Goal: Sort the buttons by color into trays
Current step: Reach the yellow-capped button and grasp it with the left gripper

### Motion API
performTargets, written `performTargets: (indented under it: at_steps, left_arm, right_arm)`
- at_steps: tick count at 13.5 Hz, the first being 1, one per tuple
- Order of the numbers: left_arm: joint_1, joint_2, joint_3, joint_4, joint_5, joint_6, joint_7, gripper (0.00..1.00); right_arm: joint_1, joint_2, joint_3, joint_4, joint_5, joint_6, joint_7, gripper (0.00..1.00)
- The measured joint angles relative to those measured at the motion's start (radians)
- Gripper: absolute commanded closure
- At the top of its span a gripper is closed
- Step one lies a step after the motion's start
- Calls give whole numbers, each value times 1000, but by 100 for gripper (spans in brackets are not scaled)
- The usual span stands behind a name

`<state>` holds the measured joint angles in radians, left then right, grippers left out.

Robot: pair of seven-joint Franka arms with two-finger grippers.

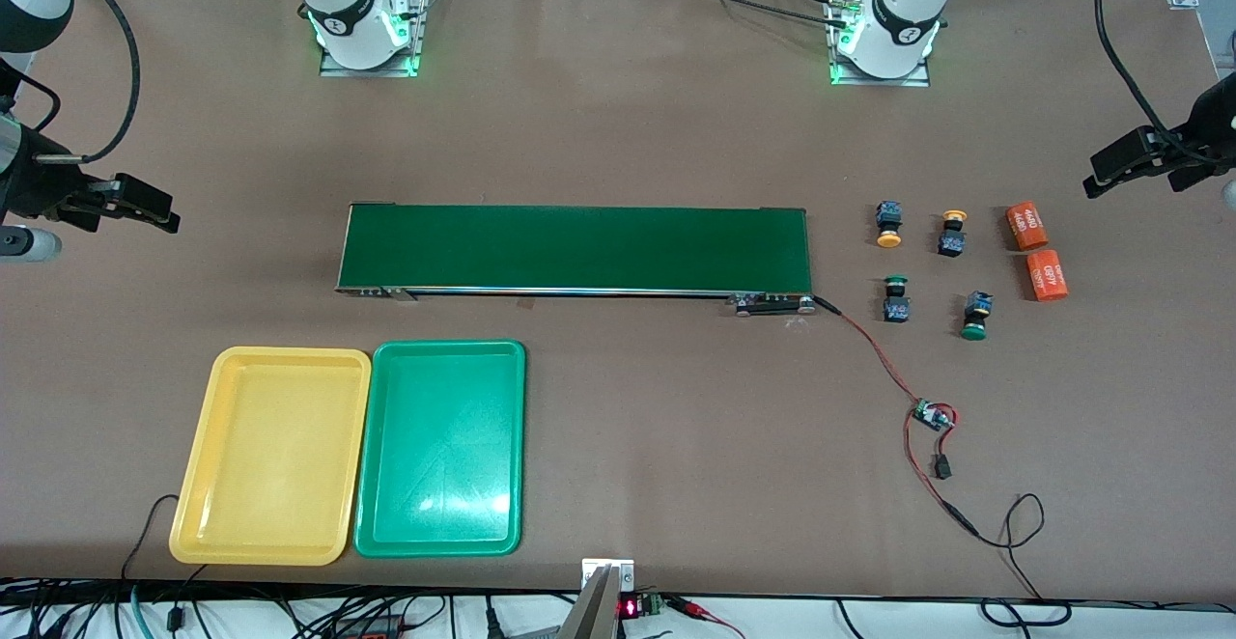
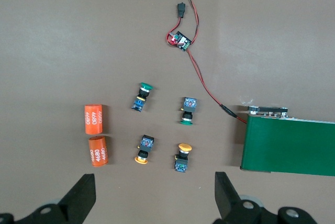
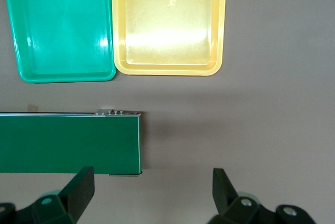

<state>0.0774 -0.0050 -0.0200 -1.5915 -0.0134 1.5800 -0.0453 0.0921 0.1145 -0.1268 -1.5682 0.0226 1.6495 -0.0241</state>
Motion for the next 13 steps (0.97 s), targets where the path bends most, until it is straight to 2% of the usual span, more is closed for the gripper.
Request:
performTargets:
  at_steps: [7,13]
  left_arm:
    - [24,21,7,-11,0,0,-2,0]
    - [25,176,-3,-3,-12,54,-2,0]
  right_arm:
    - [4,2,0,0,0,1,0,0]
    - [11,10,0,1,0,1,0,0]
